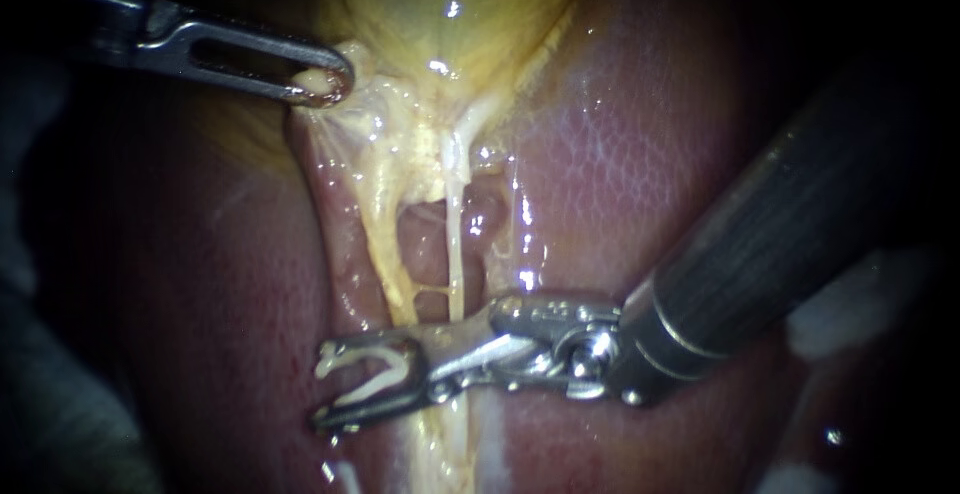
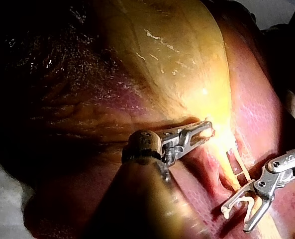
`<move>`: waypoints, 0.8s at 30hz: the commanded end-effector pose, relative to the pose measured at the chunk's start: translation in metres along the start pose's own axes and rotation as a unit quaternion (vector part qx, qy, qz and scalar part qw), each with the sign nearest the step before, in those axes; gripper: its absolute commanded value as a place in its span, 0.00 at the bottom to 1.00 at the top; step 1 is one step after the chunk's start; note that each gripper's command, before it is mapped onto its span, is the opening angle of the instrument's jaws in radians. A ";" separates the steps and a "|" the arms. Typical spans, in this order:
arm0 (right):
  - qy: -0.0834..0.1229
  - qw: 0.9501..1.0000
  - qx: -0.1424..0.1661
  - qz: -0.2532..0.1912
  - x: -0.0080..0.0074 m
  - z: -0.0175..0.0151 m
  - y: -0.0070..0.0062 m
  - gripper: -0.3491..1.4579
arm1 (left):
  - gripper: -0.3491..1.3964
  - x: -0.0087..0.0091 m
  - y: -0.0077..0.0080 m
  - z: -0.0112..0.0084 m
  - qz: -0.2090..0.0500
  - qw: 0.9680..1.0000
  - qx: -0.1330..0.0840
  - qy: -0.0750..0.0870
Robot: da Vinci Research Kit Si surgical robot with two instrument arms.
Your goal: Clipping first clip left tube
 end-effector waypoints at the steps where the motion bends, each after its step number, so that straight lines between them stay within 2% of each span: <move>1: 0.000 1.000 0.001 0.001 0.0003 -0.0004 -0.0003 0.47 | 0.00 0.0000 0.0000 -0.0001 0.000 1.000 -0.001 0.000; 8: 0.003 1.000 0.009 0.013 0.0026 -0.0038 -0.0021 0.47 | 0.00 0.0000 0.0000 -0.0002 0.000 1.000 -0.001 -0.001; 13: 0.004 1.000 0.013 0.017 0.0033 -0.0066 -0.0027 0.46 | 0.00 0.0000 0.0000 -0.0002 0.000 1.000 -0.001 -0.001; 17: -0.004 1.000 0.011 0.017 0.0030 -0.0083 -0.0025 0.46 | 0.00 0.0000 0.0000 -0.0002 0.000 1.000 -0.001 -0.001; 24: -0.013 1.000 0.004 0.018 0.0023 -0.0104 -0.0009 0.46 | 0.00 0.0000 0.0000 -0.0002 0.000 1.000 -0.001 -0.001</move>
